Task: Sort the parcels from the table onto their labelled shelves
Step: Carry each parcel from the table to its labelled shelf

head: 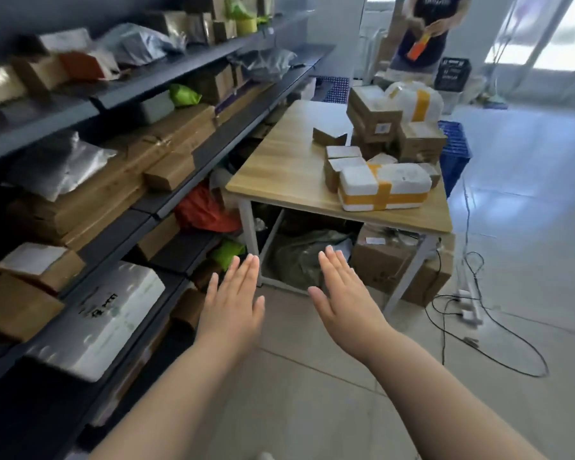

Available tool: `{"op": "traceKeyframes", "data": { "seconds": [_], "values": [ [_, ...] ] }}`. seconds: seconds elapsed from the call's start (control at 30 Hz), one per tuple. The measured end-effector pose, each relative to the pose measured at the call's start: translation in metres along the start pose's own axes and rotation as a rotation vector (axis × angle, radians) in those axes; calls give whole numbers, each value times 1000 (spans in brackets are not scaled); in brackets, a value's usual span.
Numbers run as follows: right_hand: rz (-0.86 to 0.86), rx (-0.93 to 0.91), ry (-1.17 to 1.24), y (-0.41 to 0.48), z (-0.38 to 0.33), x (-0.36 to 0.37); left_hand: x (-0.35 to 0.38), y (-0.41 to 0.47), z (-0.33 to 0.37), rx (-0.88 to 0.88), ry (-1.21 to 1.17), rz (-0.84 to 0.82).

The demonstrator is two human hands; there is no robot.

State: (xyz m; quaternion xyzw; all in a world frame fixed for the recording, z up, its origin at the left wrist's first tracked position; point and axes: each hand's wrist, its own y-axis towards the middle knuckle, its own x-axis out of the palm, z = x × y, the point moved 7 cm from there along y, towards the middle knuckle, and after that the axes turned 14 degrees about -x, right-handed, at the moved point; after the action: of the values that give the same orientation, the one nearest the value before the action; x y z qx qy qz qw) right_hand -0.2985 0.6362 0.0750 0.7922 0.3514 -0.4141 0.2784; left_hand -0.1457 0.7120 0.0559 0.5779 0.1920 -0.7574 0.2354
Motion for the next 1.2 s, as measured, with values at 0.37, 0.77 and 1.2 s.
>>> {"op": "traceKeyframes", "data": {
  "seconds": [0.37, 0.77, 1.2],
  "values": [
    [93, 255, 84, 62, 96, 2, 45, 126, 60, 251, 112, -138],
    [21, 254, 117, 236, 253, -55, 56, 335, 139, 177, 119, -106],
    [-78, 317, 110, 357, 400, -92, 108, 461, 220, 98, 170, -264]
  ]
}}
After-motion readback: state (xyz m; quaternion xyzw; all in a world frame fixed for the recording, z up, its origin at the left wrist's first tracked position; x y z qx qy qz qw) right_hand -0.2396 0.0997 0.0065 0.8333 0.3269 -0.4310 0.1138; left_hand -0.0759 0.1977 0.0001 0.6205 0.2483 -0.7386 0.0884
